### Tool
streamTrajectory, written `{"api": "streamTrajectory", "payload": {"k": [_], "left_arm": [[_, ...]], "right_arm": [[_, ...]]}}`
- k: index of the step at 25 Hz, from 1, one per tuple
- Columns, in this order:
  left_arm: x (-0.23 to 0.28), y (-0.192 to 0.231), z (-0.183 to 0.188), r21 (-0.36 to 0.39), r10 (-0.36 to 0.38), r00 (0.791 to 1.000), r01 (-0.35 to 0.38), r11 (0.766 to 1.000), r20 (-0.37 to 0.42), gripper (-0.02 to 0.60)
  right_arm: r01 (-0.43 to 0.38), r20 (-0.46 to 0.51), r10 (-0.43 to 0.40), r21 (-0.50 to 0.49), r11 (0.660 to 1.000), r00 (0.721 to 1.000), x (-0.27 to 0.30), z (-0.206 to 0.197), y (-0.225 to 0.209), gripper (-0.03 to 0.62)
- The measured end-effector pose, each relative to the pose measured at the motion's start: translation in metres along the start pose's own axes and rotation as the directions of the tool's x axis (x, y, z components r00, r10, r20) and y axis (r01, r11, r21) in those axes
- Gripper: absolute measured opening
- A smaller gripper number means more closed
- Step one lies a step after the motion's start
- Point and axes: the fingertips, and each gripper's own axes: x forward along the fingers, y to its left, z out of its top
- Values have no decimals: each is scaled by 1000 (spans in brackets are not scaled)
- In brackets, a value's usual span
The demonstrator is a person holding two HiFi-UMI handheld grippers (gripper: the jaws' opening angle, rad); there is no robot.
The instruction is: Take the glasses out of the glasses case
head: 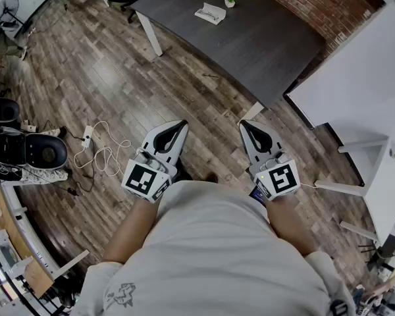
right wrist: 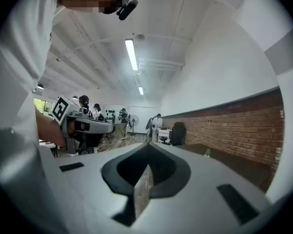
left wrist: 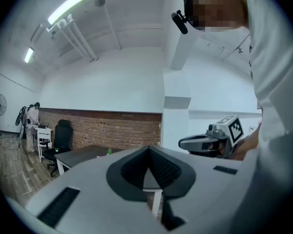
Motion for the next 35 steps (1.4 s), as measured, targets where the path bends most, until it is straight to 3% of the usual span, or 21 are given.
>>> {"api": "streamTrajectory", "payload": {"k": [19,27,35], "left_arm": [[-3,31,-11,-24,6,1000,-6,1000,-21,11],[-2,65,-20,-42,1,1000,-2,999,-30,11],[-3,129,-29,-64,-31,998,28,998,-51,11]], "right_arm": [[-27,-17,27,-2,1000,999,34,-7,11,5],[-14,-28,15,24,1000,999,67,-12,11,8],[19,-79,-19,6,1000,997,132,-20,15,131]]}}
